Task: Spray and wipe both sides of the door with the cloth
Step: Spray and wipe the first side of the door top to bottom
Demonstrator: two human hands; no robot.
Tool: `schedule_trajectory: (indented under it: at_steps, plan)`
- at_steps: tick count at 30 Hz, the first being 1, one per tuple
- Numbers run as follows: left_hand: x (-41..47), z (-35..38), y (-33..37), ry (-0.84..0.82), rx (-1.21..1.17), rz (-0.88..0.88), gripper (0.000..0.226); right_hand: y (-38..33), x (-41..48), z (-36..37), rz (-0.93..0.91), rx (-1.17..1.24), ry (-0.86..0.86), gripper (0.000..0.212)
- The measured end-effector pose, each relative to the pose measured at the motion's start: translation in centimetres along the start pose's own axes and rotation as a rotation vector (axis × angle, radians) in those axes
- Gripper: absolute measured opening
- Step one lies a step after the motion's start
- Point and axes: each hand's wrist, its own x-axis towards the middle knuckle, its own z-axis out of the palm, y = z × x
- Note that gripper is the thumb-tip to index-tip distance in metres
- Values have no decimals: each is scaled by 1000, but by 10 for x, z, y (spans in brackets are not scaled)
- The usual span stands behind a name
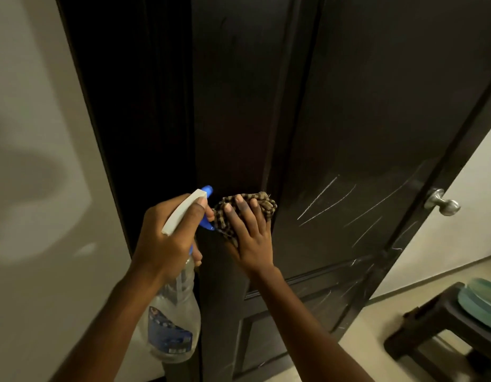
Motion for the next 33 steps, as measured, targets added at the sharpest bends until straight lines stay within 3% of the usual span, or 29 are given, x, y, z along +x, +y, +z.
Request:
schedule_trajectory:
  at_steps: [4,8,14,22,28,33]
  plan:
    - [-5,13,3,19,6,-30,32,6,5,-21,87,232,47,53]
    - [-5,35,5,11,25,-43,33,21,12,-55,323,434,249,66]
    - [2,91,15,-88,31,-131,34,57,3,-100,572,554,478,76]
    - [13,159,12,-220,79,-261,42,85,-12,-130,665,519,492,70]
    - [13,149,11,-94,75,-264,37,107,17,-123,626,478,480,70]
    - [12,120,20,21,114,-151,45,107,58,-78,606,253,431,71]
